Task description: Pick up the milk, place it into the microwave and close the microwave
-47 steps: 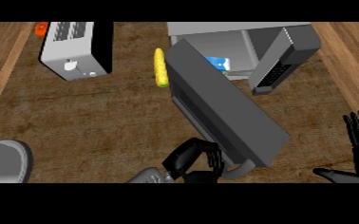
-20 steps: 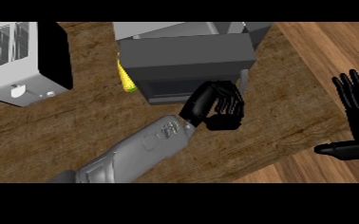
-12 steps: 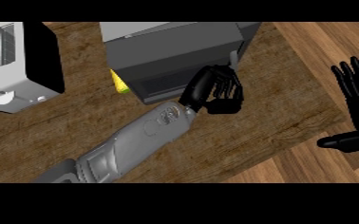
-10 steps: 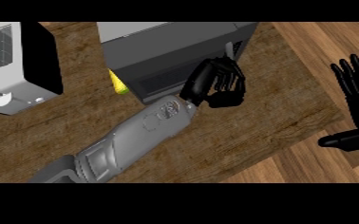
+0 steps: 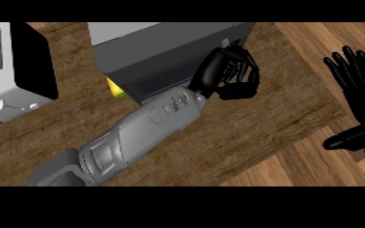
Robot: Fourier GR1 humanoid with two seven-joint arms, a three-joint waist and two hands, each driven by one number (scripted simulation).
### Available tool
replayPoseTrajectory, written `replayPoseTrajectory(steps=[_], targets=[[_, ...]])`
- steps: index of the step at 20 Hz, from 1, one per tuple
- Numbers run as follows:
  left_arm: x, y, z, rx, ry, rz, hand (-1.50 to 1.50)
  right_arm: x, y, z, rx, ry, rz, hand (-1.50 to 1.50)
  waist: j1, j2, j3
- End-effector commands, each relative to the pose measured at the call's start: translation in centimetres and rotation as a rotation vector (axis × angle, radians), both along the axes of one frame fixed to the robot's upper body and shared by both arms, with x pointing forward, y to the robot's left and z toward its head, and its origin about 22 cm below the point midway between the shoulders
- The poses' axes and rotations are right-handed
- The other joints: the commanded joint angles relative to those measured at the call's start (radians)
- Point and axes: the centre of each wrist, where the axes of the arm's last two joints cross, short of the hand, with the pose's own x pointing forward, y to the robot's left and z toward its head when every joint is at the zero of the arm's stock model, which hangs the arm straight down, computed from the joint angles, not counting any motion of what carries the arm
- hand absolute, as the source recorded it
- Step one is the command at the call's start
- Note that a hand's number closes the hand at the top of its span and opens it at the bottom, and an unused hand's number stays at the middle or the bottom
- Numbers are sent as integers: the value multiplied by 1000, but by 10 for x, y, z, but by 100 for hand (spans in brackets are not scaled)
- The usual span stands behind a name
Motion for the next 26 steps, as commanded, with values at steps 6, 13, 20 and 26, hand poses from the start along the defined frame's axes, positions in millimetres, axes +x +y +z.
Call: replayPoseTrajectory(steps=[6,13,20,26], targets=[[4,-11,12,-13,0,5,150,12,31,41,-113,-89,333,150,-14,-3,2],[7,-9,9,-13,6,27,150,10,55,57,-161,-112,462,150,-32,1,4],[7,-7,5,-20,9,51,150,2,73,64,-170,-121,517,150,-57,0,4],[5,-10,10,-52,7,60,150,-4,84,70,-180,-134,551,150,-72,2,5]])
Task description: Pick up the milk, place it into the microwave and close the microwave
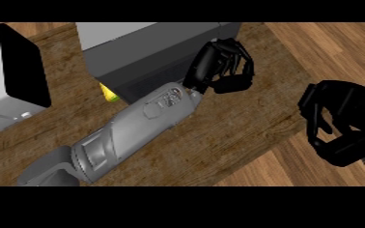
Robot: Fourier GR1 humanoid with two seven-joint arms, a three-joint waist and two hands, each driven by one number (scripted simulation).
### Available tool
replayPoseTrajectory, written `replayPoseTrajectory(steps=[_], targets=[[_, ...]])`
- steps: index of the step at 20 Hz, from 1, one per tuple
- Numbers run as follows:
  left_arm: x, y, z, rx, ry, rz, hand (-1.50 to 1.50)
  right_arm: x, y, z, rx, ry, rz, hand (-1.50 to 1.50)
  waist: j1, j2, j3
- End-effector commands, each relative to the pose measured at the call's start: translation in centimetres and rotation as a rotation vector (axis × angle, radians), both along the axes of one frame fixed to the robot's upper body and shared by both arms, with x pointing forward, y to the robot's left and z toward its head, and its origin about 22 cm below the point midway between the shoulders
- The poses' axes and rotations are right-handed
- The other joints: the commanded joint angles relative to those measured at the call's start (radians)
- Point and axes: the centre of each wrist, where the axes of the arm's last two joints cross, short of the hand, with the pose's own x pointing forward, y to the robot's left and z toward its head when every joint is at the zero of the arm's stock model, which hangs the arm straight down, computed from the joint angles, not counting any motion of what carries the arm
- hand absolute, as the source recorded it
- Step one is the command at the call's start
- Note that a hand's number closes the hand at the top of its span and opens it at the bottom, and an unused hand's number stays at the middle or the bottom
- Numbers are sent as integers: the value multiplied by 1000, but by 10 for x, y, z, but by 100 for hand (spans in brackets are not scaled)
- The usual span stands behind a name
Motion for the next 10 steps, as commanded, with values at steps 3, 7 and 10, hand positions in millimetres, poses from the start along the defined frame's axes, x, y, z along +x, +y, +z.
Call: replayPoseTrajectory(steps=[3,7,10], targets=[[-1,-21,4,8,6,-4,150,-7,9,4,12,-21,110,150,-28,16,5],[2,-19,3,12,13,16,150,-12,17,6,31,-26,141,150,-37,20,5],[13,-8,7,-115,49,231,150,-14,12,7,25,-22,101,150,3,11,-3]])
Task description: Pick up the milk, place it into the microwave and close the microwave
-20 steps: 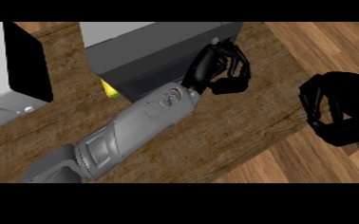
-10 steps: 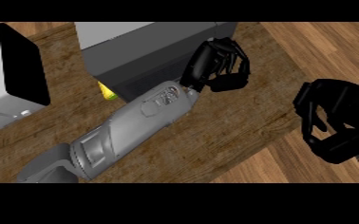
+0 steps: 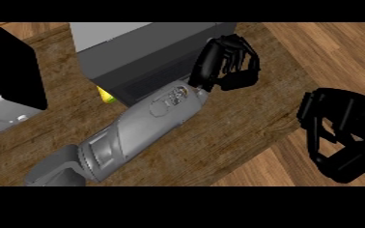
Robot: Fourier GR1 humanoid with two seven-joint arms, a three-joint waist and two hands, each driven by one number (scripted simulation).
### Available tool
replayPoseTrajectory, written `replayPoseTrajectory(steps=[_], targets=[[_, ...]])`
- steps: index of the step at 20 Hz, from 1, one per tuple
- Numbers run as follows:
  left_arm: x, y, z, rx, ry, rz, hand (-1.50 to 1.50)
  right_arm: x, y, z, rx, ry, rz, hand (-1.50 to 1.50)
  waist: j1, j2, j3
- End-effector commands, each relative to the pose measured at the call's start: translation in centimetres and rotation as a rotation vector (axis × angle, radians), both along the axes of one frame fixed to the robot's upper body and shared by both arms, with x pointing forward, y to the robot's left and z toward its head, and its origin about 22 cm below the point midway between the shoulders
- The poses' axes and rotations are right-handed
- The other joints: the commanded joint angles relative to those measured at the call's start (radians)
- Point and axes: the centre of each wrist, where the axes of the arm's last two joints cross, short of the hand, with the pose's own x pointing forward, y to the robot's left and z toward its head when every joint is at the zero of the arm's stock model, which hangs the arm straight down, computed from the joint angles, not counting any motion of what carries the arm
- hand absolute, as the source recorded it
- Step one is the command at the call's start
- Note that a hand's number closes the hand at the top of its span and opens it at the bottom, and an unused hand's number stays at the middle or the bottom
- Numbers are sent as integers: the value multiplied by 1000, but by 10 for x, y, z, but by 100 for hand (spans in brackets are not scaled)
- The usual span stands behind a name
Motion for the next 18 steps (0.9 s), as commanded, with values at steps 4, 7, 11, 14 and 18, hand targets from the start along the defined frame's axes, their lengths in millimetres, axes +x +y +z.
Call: replayPoseTrajectory(steps=[4,7,11,14,18], targets=[[9,13,-7,-223,362,110,150,-16,12,-14,-105,92,156,150,38,52,-15],[13,19,1,-386,401,119,150,-25,19,-24,-79,134,171,150,66,43,-18],[14,32,-18,-471,498,117,150,-37,29,-32,-39,157,165,150,91,34,-14],[12,36,-28,-489,505,75,150,-46,34,-38,-23,180,158,150,109,34,-14],[15,42,-36,-497,527,59,150,-57,42,-39,0,176,166,150,119,28,-14]])
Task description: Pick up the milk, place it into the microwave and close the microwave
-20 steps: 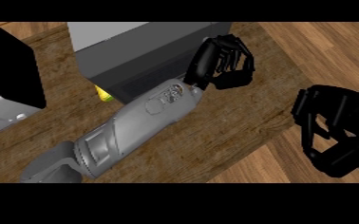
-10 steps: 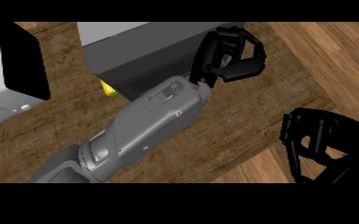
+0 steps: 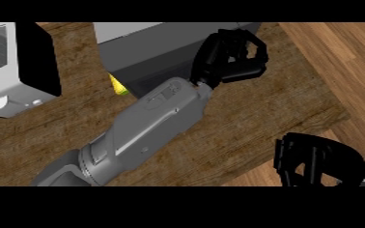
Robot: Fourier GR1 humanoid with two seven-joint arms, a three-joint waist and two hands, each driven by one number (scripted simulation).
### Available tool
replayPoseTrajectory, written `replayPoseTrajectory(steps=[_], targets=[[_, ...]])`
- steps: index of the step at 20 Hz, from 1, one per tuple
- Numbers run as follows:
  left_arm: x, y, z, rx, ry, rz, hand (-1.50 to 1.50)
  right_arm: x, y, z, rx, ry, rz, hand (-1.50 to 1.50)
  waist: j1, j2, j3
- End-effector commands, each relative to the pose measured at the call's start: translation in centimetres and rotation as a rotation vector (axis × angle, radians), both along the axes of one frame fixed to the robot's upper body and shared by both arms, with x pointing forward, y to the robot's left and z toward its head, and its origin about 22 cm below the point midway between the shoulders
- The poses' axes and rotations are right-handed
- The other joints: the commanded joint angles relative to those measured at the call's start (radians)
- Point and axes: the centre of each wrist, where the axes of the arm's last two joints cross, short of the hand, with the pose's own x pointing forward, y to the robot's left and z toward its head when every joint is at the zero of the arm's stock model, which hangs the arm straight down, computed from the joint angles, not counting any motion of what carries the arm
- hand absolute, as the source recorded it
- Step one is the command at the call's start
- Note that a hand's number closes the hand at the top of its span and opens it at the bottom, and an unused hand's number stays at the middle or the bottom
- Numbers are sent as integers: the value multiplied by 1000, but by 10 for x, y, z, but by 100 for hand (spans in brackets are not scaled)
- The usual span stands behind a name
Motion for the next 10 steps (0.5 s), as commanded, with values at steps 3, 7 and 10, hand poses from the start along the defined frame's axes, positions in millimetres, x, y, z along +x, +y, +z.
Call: replayPoseTrajectory(steps=[3,7,10], targets=[[17,53,-65,-37,217,178,150,-19,11,-10,41,33,-9,150,54,17,-10],[16,54,-73,-45,217,136,150,-31,19,-11,51,36,-9,150,63,11,-10],[18,60,-75,-54,211,119,150,-37,25,-9,56,26,-15,150,79,14,-11]])
